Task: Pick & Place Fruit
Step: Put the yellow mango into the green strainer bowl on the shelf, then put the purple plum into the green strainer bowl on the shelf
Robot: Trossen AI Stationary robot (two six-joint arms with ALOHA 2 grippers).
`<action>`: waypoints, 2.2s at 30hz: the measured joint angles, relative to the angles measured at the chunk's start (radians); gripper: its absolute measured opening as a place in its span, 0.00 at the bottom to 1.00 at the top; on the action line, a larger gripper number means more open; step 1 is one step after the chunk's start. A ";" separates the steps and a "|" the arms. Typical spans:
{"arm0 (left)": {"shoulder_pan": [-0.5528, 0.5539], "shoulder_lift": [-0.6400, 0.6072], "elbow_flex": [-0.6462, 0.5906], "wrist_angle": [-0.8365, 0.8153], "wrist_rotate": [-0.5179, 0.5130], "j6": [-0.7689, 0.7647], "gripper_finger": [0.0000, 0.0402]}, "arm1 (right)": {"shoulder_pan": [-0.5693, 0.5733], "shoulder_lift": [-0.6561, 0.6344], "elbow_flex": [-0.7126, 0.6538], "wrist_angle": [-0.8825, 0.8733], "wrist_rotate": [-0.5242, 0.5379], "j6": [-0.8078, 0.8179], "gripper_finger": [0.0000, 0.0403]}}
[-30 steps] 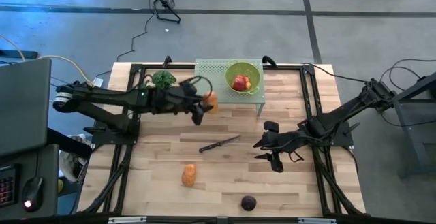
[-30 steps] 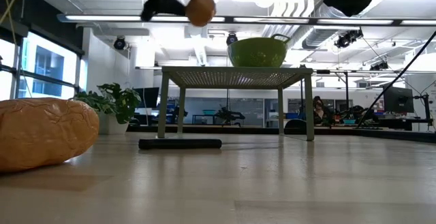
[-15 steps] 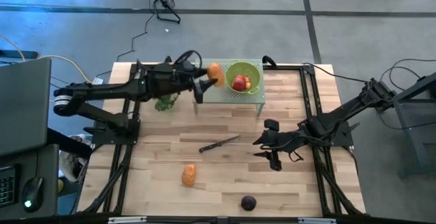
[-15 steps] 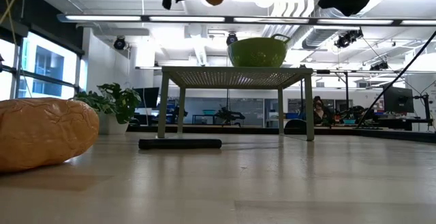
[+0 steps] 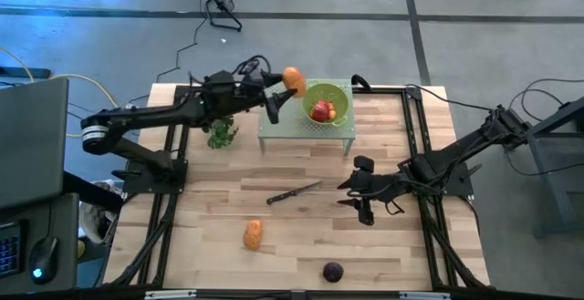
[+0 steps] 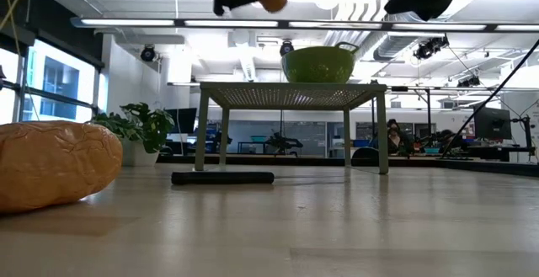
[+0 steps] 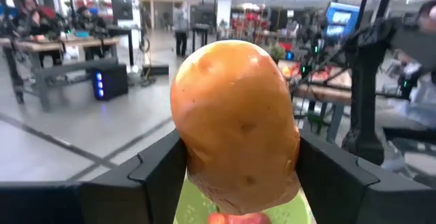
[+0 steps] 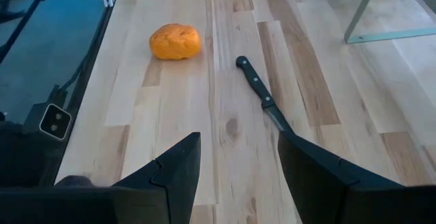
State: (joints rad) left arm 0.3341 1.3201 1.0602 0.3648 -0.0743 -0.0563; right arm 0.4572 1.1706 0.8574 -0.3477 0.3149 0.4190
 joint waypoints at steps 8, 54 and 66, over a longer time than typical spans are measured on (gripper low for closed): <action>0.008 0.140 0.075 -0.001 0.005 0.000 0.60 | 0.001 0.000 0.000 0.000 0.000 0.002 0.47; 0.059 0.307 0.151 -0.103 0.068 0.138 0.78 | 0.001 0.000 0.000 -0.001 0.000 -0.005 0.47; 0.059 0.298 0.150 -0.111 0.067 0.131 0.93 | 0.001 0.000 0.000 -0.001 -0.002 0.001 0.47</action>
State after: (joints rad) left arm 0.3927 1.6184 1.2098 0.2534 -0.0070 0.0746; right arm 0.4580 1.1706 0.8574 -0.3485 0.3130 0.4198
